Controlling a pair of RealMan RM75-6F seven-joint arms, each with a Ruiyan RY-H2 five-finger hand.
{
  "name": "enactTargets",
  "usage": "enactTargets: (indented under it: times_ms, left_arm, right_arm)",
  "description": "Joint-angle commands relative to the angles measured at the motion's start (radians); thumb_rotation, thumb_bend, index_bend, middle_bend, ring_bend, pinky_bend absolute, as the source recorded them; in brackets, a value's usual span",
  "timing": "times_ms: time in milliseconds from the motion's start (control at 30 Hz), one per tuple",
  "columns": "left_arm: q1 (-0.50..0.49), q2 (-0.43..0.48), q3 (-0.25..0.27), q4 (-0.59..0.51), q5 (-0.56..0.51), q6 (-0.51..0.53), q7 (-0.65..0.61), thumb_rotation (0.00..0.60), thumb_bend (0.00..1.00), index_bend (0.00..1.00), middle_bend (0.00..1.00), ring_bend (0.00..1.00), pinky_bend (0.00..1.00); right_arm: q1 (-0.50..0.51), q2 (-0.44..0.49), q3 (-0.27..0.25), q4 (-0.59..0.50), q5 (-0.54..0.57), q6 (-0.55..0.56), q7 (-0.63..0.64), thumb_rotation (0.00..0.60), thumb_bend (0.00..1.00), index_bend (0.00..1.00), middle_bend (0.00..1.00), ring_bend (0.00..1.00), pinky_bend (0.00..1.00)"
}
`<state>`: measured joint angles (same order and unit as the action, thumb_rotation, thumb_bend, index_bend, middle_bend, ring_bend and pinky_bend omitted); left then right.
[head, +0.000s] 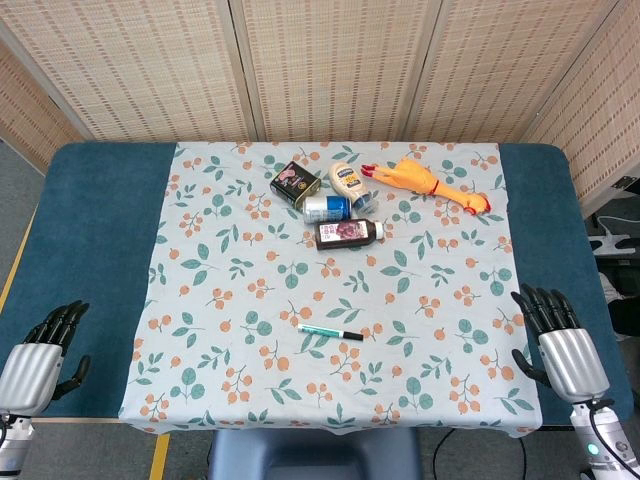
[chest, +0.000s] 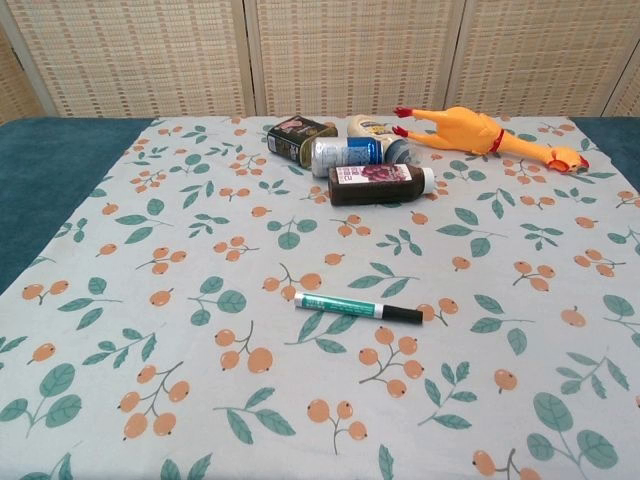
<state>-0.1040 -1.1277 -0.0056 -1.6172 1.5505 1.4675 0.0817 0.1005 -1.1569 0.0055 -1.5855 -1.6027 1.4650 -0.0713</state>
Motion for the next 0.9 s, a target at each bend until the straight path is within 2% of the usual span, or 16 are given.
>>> enactTargets:
  times_ms: [33,167,233,300,367,467,667,900]
  left_arm:
    - [0.0,-0.003,0.001,0.0,0.004,0.001,-0.001,0.6,0.45,0.0,0.04,0.06,0.25]
    - [-0.009,-0.023,0.005,-0.013,0.035,0.006,0.007,0.6,0.45,0.0,0.04,0.07,0.27]
    - [-0.025,-0.04,0.006,-0.02,0.056,-0.007,0.028,0.6,0.45,0.0,0.04,0.15,0.35]
    - [-0.051,-0.053,0.006,-0.041,0.075,-0.039,0.081,0.6,0.45,0.0,0.04,0.3,0.51]
    - [-0.083,-0.07,-0.002,-0.07,0.088,-0.078,0.142,0.6,0.45,0.01,0.07,0.52,0.7]
    - [-0.138,-0.105,-0.029,-0.109,0.074,-0.146,0.206,0.6,0.45,0.05,0.12,0.68,0.84]
    - [-0.241,-0.211,-0.087,-0.139,-0.006,-0.277,0.322,0.6,0.45,0.15,0.21,0.88,0.98]
    - [-0.329,-0.34,-0.121,-0.117,-0.108,-0.373,0.474,0.6,0.45,0.17,0.24,0.94,1.0]
  right_arm:
    - [0.0,0.002,0.0,-0.004,0.002,-0.002,0.002,0.6,0.2,0.0,0.0,0.0,0.0]
    - [-0.003,0.011,-0.002,-0.013,0.0,0.003,0.01,0.6,0.2,0.0,0.0,0.0,0.0]
    - [-0.004,0.014,-0.002,-0.014,-0.001,0.006,0.012,0.6,0.2,0.0,0.0,0.0,0.0]
    - [-0.005,0.016,-0.002,-0.015,0.0,0.006,0.011,0.6,0.2,0.0,0.0,0.0,0.0]
    - [-0.004,0.016,-0.001,-0.017,0.002,0.004,0.01,0.6,0.2,0.0,0.0,0.0,0.0]
    - [-0.004,0.015,0.001,-0.018,0.005,0.004,0.005,0.6,0.2,0.0,0.0,0.0,0.0]
    - [-0.002,0.011,0.003,-0.018,0.017,-0.007,-0.005,0.6,0.2,0.0,0.0,0.0,0.0]
    - [0.009,0.009,0.007,-0.012,0.04,-0.038,-0.003,0.6,0.2,0.0,0.0,0.0,0.0]
